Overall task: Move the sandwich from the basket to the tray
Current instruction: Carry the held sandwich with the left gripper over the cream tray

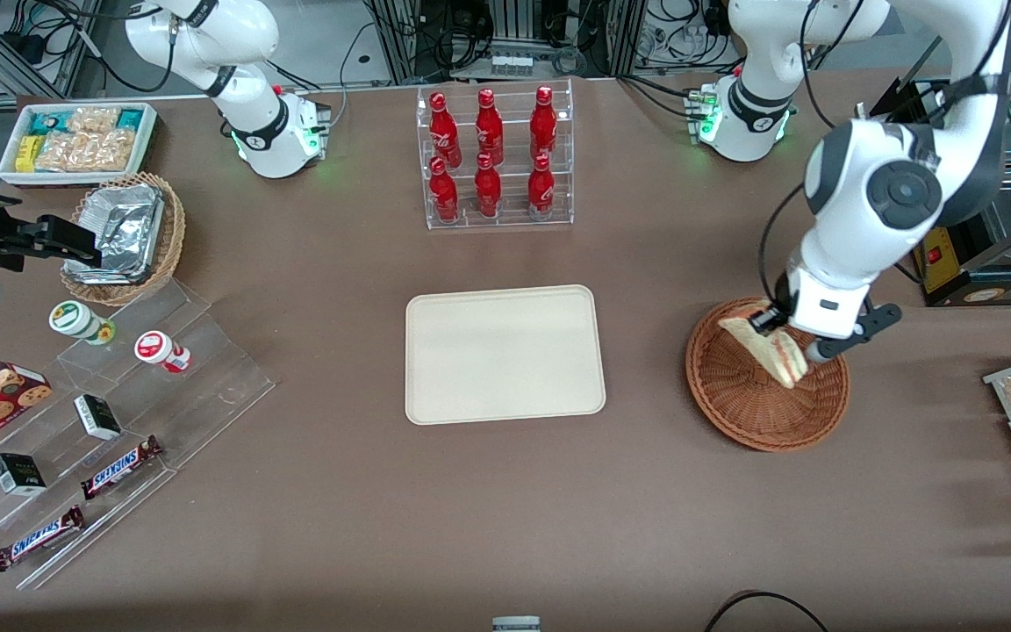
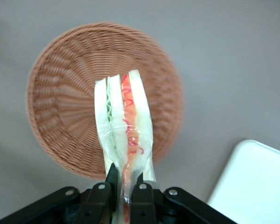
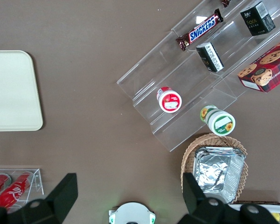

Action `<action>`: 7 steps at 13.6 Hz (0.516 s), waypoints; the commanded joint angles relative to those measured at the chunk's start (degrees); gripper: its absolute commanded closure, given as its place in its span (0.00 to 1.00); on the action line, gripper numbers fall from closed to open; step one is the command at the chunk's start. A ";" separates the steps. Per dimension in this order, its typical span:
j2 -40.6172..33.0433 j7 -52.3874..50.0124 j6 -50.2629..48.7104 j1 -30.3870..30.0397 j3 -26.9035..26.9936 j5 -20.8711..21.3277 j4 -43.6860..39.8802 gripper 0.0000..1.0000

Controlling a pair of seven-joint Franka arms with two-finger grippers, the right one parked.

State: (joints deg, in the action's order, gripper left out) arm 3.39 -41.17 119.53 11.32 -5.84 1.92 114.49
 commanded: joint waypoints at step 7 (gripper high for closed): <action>19.70 -0.58 -2.19 18.98 -0.05 0.37 -20.69 1.00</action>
State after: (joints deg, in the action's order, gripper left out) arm 17.59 -41.72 118.33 27.91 -6.61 1.91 99.93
